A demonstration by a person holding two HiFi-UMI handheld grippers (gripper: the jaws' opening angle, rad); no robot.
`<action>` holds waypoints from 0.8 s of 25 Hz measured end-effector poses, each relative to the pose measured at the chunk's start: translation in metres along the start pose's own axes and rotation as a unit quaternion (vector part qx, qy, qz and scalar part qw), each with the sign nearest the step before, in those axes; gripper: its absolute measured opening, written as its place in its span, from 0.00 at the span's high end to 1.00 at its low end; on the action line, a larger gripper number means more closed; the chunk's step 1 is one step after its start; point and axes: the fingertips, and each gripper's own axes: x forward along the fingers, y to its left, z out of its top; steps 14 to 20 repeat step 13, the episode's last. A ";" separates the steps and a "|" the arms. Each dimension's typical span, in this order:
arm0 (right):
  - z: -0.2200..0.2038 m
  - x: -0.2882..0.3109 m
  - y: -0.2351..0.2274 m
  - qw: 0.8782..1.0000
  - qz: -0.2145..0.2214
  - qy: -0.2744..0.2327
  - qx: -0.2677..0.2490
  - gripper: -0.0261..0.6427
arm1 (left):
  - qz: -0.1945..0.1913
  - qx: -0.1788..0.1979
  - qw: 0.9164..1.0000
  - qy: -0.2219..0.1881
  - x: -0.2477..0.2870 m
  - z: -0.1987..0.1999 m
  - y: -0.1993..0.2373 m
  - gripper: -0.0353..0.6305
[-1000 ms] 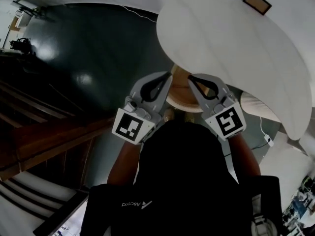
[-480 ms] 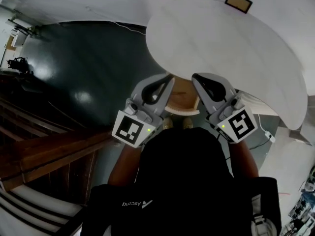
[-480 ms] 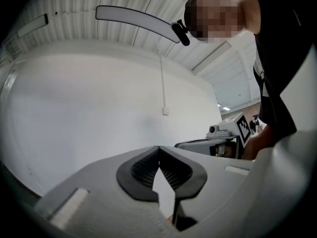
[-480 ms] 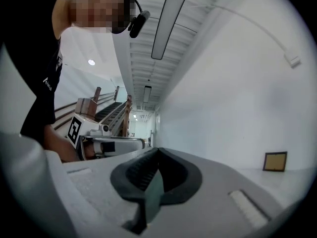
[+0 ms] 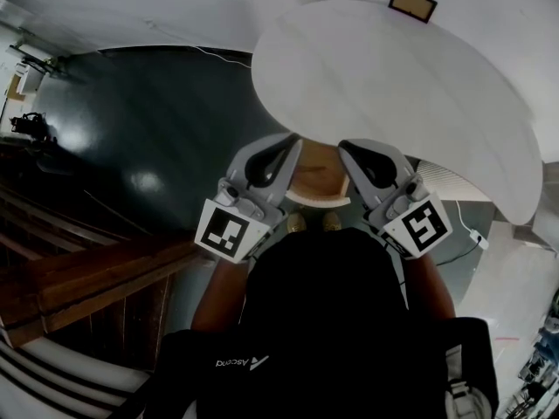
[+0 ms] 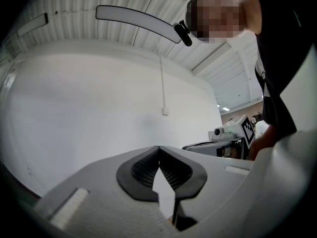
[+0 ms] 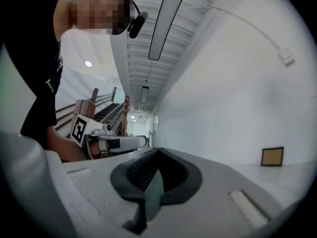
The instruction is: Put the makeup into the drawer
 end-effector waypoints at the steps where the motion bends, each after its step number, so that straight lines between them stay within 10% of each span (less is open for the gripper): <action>1: -0.001 0.000 0.000 1.000 -0.002 0.004 0.003 0.96 | 0.000 -0.001 1.000 -0.001 0.000 0.000 0.001 0.93; 20: -0.008 0.000 -0.005 1.000 0.008 0.008 -0.001 0.96 | 0.005 0.011 1.000 0.003 -0.001 -0.007 0.010 0.93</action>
